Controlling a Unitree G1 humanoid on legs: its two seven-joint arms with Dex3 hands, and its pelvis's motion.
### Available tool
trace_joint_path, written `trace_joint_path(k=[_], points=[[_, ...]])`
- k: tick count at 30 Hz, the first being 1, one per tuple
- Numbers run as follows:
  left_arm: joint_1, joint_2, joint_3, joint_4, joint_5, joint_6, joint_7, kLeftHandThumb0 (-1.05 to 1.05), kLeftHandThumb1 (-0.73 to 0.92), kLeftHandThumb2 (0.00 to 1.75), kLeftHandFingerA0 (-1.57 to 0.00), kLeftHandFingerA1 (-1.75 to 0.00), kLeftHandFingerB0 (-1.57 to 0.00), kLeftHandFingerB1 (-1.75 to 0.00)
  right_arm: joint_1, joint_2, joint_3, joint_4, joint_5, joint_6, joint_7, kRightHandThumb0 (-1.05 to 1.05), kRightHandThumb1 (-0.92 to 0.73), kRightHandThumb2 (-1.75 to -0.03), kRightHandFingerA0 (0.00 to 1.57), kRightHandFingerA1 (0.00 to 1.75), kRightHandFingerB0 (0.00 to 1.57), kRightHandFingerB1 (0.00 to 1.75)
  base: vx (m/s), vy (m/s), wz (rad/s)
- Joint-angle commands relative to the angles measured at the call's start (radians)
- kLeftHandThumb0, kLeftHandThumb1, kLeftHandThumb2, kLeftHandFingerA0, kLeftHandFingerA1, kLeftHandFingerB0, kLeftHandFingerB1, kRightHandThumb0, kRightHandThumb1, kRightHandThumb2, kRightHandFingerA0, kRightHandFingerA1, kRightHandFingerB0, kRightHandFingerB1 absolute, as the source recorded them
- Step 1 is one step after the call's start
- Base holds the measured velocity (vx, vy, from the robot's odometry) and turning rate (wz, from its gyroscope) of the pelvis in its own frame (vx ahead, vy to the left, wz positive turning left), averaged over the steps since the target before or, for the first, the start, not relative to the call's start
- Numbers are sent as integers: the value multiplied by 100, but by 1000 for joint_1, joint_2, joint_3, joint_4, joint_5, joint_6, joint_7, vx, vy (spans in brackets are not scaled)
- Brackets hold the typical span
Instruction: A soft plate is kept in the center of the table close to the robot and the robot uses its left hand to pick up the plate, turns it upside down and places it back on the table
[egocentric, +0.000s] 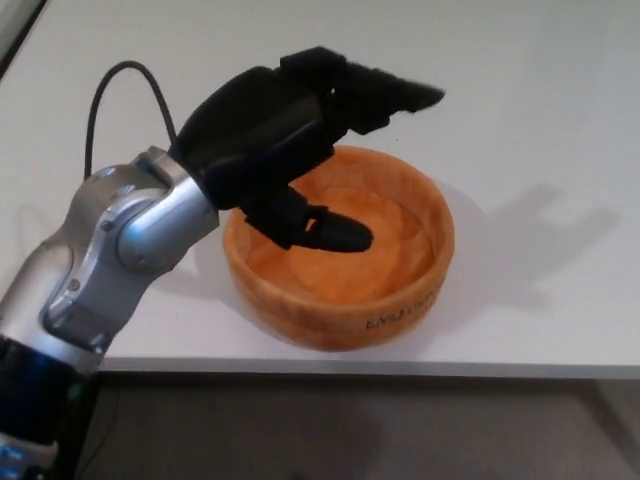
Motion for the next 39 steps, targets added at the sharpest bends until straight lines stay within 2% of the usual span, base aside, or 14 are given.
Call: trace_joint_path(k=[1,4,5,6,7,8,9,11,12,13,17,18,26,39], points=[[-48,73,-75,85,202,97,-24,-99,65,61,-21,-36,-21,-28,7,-29,-19,-21,3,4,-8,-82,-76,-108,25,54,8,40,0,0,0],[-43,101,-106,105,238,93,-12,-100,67,62,-22,-36,-20,-28,8,-29,-18,-25,10,4,-1,-83,-76,-107,27,55,9,42,0,0,0],[-45,109,-116,117,252,78,10,-98,53,97,-16,-43,-9,-34,7,-29,-19,-30,6,1,-5,-83,-76,-107,27,56,9,42,0,0,0],[-51,120,-130,125,264,70,7,-101,68,62,-21,-35,-19,-27,9,-29,-19,-37,4,3,-7,-83,-75,-106,28,57,10,42,0,0,0],[-54,125,-136,128,269,68,6,-101,68,62,-21,-35,-19,-27,11,-29,-19,-40,4,4,-8,-83,-75,-106,28,57,10,42,0,0,0],[-51,133,-147,137,277,70,2,-101,66,62,-20,-34,-21,-28,10,-30,-19,-37,1,9,-11,-76,-90,-67,33,49,16,30,0,0,0],[-51,135,-152,140,280,72,1,-101,66,62,-20,-34,-21,-28,14,-31,-20,-45,-6,11,-17,-78,-72,-106,31,59,8,43,0,0,0],[-52,142,-163,146,289,77,1,-102,67,61,-20,-34,-20,-27,20,-37,-19,-64,-10,25,-22,-82,-74,-106,28,57,9,41,0,0,0],[-49,147,-172,151,301,75,2,-96,53,98,-16,-43,-11,-35,10,-37,-20,-45,-12,6,-17,-80,-74,-106,29,57,9,41,0,0,0],[-45,150,-179,152,309,73,6,-103,68,62,-22,-34,-21,-27,8,-37,-19,-40,-5,8,-13,-82,-74,-105,28,56,9,42,0,0,0],[-30,154,-194,149,326,62,10,-102,67,61,-21,-36,-20,-27,12,-36,-16,-41,0,13,-11,-81,-74,-105,27,57,10,43,0,0,0],[-17,160,-216,130,359,58,8,-101,68,62,-21,-36,-19,-27,9,-38,-18,-23,-27,-10,-24,-73,-88,-67,34,47,16,28,0,0,0],[-14,145,-289,141,411,46,5,-102,71,62,-16,-38,-17,-28,-13,-43,-16,8,-23,-23,-20,-71,-86,-66,35,49,16,29,0,0,0],[8,86,-367,164,495,73,62,-101,71,62,-19,-39,-19,-29,-29,-53,-15,16,-7,-14,-6,-70,-86,-66,34,48,16,29,0,0,0]])
